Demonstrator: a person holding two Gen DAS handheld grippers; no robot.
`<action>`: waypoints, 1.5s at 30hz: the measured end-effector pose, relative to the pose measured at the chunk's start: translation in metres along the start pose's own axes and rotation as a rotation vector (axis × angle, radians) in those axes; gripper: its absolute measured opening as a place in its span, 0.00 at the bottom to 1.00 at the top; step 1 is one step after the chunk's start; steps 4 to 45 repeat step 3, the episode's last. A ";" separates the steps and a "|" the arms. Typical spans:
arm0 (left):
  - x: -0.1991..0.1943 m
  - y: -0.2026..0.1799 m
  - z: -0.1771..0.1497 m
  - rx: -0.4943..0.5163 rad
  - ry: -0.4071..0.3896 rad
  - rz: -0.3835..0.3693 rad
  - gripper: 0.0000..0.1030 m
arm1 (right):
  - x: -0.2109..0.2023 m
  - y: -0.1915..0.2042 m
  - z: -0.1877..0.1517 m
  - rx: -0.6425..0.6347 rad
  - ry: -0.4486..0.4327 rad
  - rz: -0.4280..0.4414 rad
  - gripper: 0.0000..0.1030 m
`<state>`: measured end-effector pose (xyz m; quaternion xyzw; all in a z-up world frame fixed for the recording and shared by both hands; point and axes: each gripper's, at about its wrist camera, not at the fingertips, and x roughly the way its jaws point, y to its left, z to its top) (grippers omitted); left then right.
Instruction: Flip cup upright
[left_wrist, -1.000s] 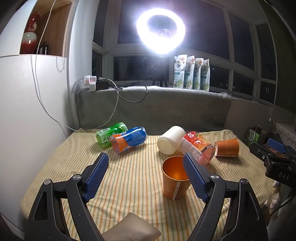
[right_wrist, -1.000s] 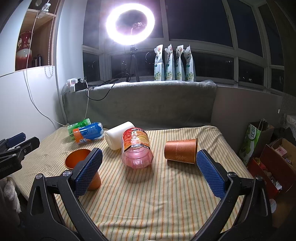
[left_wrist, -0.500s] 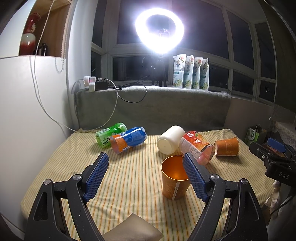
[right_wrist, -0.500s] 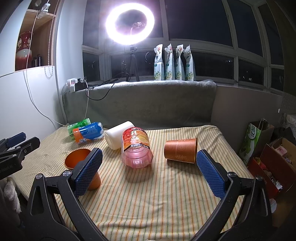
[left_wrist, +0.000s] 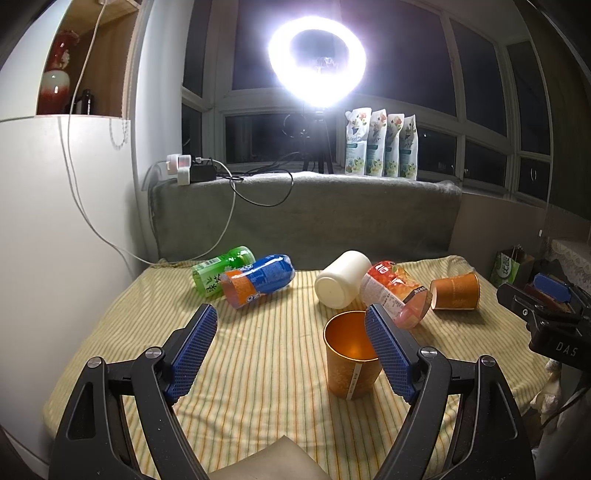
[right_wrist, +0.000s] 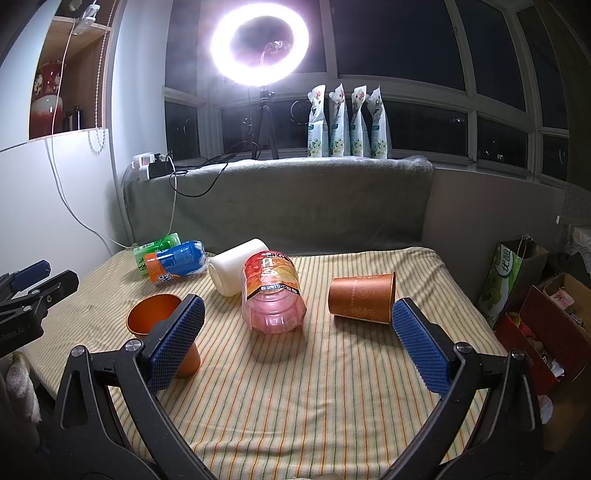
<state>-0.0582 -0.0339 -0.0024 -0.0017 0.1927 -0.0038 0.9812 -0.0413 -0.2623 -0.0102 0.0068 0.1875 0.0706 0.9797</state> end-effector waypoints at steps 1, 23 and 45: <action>0.001 0.001 0.000 0.000 0.000 -0.001 0.80 | 0.000 0.000 0.000 -0.001 0.000 -0.001 1.00; 0.001 0.002 0.000 0.000 0.002 -0.003 0.80 | 0.000 0.000 0.000 -0.001 0.001 0.001 1.00; 0.001 0.002 0.000 0.000 0.002 -0.003 0.80 | 0.000 0.000 0.000 -0.001 0.001 0.001 1.00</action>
